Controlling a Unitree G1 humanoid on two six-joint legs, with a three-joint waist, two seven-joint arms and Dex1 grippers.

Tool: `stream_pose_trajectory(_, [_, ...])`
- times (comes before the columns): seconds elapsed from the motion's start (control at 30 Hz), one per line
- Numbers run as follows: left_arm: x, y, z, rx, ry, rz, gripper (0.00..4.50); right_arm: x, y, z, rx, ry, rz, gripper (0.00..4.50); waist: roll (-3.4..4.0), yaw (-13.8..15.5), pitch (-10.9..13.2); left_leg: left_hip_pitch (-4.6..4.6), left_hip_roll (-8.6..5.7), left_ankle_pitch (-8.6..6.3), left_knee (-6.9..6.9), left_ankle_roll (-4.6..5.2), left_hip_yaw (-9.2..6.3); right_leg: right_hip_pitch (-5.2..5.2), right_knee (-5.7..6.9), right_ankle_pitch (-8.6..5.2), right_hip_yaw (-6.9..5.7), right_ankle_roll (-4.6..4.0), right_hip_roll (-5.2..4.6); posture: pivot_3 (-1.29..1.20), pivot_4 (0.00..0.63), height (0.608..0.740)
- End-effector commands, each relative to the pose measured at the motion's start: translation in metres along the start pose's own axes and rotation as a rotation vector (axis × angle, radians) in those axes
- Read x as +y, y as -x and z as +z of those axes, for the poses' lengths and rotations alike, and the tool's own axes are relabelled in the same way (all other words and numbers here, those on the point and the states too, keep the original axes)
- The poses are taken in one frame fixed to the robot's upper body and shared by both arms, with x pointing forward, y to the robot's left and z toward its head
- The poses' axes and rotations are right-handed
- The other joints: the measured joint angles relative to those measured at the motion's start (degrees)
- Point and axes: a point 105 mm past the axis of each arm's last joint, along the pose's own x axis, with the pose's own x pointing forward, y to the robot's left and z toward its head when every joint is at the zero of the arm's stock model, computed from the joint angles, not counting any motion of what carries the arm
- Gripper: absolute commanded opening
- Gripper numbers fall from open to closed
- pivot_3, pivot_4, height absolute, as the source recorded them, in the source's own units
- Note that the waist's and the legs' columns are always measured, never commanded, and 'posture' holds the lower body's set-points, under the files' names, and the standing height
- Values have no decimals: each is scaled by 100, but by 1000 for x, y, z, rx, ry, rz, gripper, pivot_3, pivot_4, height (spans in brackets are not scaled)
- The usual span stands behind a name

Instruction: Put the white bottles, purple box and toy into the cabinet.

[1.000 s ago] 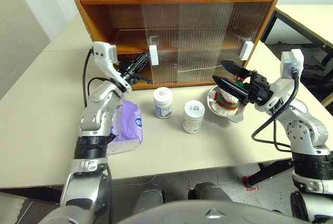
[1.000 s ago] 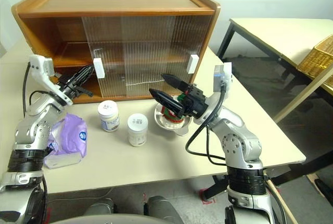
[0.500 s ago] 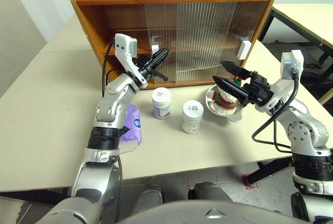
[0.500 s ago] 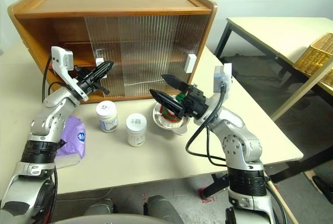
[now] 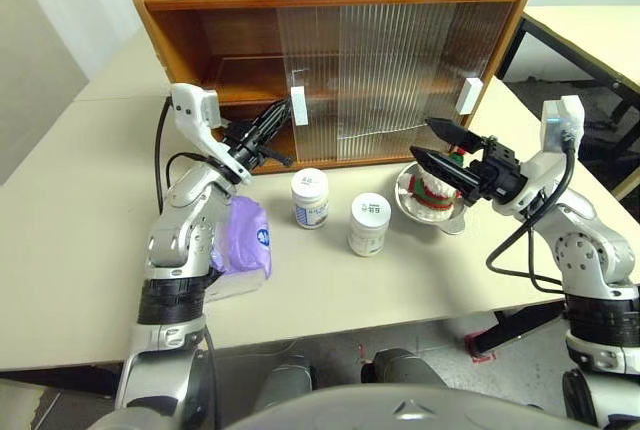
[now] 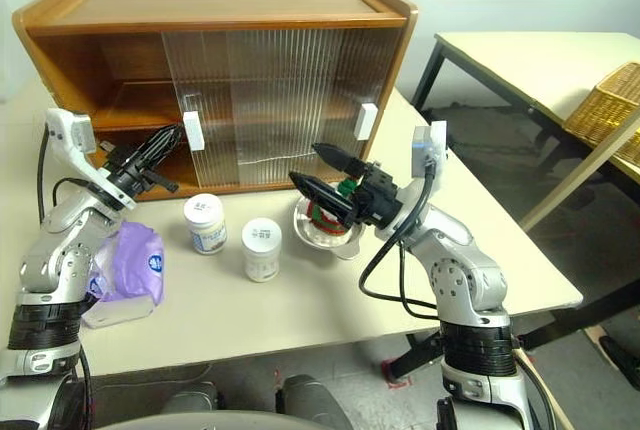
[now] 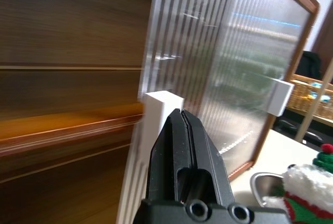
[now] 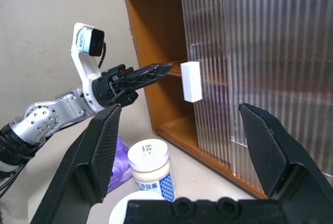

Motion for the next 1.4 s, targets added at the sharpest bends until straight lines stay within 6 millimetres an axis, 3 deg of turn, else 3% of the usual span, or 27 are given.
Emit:
stream_pose_trajectory(0.03, [14, 8, -4, 25, -22, 68, 41, 0, -2, 0, 5, 0, 11, 4500, 0, 3, 0, 0, 0, 0, 1, 0, 1, 0, 0, 0, 5, 0, -1, -115, 15, 740])
stream_pose_trajectory(0.13, [24, 7, -9, 44, -30, 119, 41, -1, -1, 0, 8, 1, 12, 4500, 0, 8, 0, 1, -4, -1, 2, 1, 2, -1, 0, 1, 19, 0, -4, -115, 15, 740])
stream_pose_trajectory(0.27, [24, -9, -20, 57, -24, 112, 41, 0, 0, 0, 11, 3, 10, 4500, 0, 36, 0, 0, -1, -2, 2, 1, 2, -4, 0, 2, 23, -2, -4, -129, 14, 740])
stream_pose_trajectory(1.4, [-17, -54, -33, 58, 12, -90, 41, 1, 10, 1, 11, 20, -40, 4500, 1, -84, 0, -35, -2, -28, 19, 39, 13, -7, -81, 65, 53, 90, 0, -197, 8, 740])
